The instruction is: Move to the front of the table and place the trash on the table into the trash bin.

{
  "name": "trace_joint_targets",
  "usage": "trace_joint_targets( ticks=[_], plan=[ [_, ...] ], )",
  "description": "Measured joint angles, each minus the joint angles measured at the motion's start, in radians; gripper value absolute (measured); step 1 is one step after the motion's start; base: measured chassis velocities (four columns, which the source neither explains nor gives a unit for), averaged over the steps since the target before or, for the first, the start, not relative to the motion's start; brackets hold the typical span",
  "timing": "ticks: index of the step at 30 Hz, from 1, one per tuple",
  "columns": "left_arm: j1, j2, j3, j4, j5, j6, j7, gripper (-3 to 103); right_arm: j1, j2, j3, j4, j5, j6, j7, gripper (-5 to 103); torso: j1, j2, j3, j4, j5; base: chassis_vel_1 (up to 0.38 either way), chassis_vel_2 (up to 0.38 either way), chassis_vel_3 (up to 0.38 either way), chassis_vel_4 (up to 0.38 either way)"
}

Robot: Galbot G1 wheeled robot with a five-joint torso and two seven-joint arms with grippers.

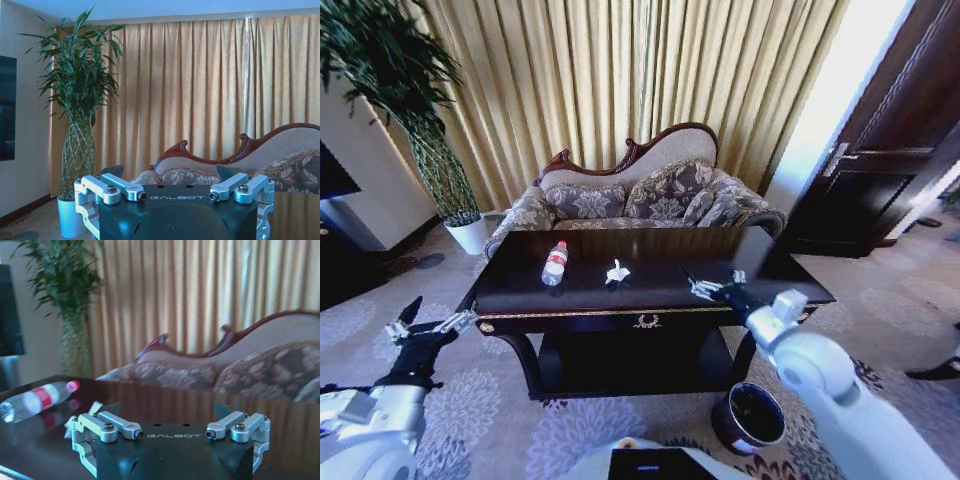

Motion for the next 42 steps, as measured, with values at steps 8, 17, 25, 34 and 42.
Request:
trace_joint_targets(
  ticks=[8, 17, 25, 34, 42],
  plan=[
    [0.022, -0.010, -0.010, 0.000, -0.013, 0.001, -0.009, 100, 0.303, -0.076, -0.266, -0.124, 0.066, -0.025, 0.003, 100, 0.000, 0.000, 0.000, 0.0001, -0.0002, 0.000, 0.000, 0.000, 0.000],
    [0.040, -0.023, -0.015, 0.000, -0.007, -0.006, -0.010, 100, 0.469, -0.055, -0.463, -0.191, 0.109, -0.052, 0.005, 100, 0.000, 0.000, 0.000, -0.0001, -0.0003, 0.000, 0.000, 0.000, 0.000],
    [0.043, -0.026, -0.024, 0.000, -0.006, -0.006, -0.012, 100, 0.578, 0.033, -0.590, -0.274, 0.094, -0.059, 0.031, 100, 0.000, 0.000, 0.000, 0.0000, -0.0003, 0.000, 0.000, 0.000, 0.000],
    [0.046, -0.028, -0.035, 0.000, -0.005, -0.008, -0.011, 100, 0.659, 0.091, -0.692, -0.321, 0.084, -0.063, 0.044, 100, 0.000, 0.000, 0.000, 0.0000, -0.0004, 0.000, 0.000, 0.000, 0.000],
    [0.048, -0.040, -0.030, 0.000, 0.010, -0.021, 0.002, 100, 0.709, 0.131, -0.758, -0.359, 0.064, -0.063, 0.063, 100, 0.000, 0.000, 0.000, 0.0000, -0.0003, 0.000, 0.000, 0.000, 0.000]
  ],
)
